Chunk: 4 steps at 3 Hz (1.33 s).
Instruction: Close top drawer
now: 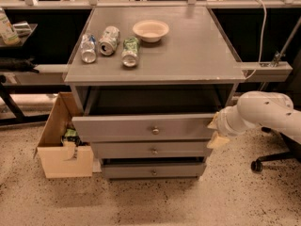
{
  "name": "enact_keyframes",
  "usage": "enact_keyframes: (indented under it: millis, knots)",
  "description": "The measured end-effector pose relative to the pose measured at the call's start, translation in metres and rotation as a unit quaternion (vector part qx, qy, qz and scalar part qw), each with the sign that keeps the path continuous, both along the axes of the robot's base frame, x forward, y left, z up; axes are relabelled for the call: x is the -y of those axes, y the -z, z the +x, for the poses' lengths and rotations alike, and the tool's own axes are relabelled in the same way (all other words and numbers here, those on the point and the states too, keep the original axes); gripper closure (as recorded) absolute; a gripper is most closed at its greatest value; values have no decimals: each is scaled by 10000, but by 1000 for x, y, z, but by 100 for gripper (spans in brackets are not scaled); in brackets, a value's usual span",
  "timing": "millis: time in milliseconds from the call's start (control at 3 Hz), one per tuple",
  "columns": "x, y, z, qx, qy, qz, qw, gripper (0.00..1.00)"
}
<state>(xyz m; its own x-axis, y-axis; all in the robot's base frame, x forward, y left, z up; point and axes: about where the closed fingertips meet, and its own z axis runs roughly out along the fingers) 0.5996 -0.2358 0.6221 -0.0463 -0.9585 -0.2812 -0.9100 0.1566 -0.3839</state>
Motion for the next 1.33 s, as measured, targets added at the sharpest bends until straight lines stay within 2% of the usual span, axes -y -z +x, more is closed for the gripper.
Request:
enact_keyframes:
  millis: [333,667,1000,1333]
  knots:
    - [0,0,0,-1,-3,1,10000,0]
    - [0,0,0,-1,-3,1,10000,0]
    - [-11,-26,-15,95,-135,-47,9999,0]
    - [-33,-61,-39,361,-385,-159,9985,0]
